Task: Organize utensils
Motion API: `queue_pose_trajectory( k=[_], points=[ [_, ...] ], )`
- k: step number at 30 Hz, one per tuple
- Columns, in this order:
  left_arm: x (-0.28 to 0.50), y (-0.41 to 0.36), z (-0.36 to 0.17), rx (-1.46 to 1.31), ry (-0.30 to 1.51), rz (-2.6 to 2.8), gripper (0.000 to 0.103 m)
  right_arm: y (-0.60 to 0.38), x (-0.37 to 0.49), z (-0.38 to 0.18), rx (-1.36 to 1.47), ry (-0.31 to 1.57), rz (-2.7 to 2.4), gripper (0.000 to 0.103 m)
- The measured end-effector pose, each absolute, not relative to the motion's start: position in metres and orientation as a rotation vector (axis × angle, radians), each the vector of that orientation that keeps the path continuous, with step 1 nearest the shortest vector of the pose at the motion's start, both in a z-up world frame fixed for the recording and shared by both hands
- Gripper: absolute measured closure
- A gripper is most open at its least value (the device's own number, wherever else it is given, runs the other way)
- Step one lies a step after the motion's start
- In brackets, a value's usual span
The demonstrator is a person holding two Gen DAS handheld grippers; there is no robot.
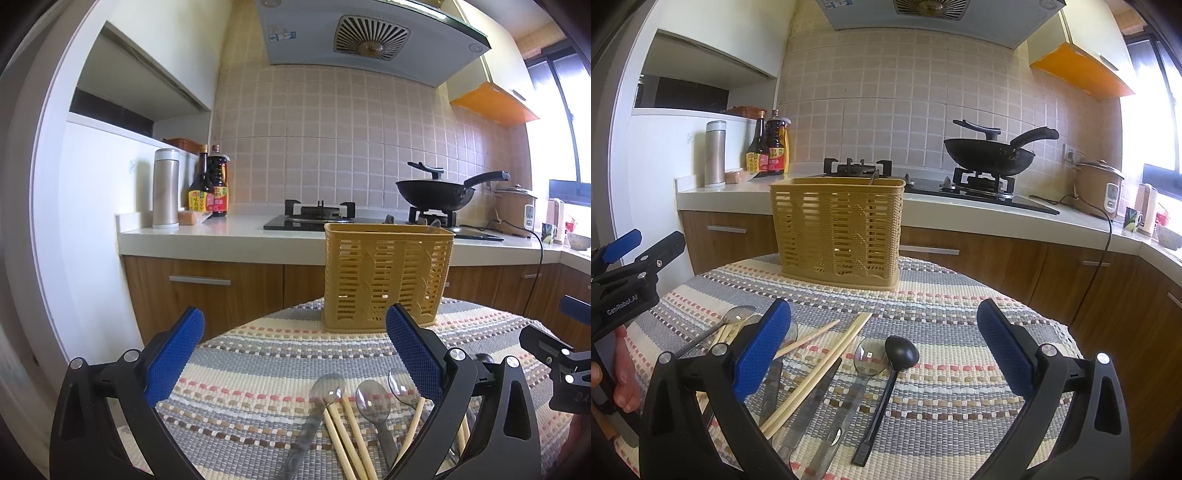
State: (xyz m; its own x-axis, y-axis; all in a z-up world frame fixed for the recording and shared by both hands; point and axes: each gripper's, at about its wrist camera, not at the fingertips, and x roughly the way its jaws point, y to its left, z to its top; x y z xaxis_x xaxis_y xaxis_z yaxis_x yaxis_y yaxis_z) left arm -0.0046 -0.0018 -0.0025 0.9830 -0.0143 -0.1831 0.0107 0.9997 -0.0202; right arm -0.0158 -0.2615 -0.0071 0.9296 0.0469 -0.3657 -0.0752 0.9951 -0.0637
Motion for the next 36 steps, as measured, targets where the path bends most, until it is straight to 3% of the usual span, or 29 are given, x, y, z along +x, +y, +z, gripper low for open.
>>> queue_pose_trajectory(
  k=[36],
  points=[
    [-0.0097, -0.0033, 0.0012, -0.020, 0.171, -0.042, 0.007, -0.2612, -0.0134, -0.0072, -0.082, 0.381, 0.044, 0.007]
  ],
)
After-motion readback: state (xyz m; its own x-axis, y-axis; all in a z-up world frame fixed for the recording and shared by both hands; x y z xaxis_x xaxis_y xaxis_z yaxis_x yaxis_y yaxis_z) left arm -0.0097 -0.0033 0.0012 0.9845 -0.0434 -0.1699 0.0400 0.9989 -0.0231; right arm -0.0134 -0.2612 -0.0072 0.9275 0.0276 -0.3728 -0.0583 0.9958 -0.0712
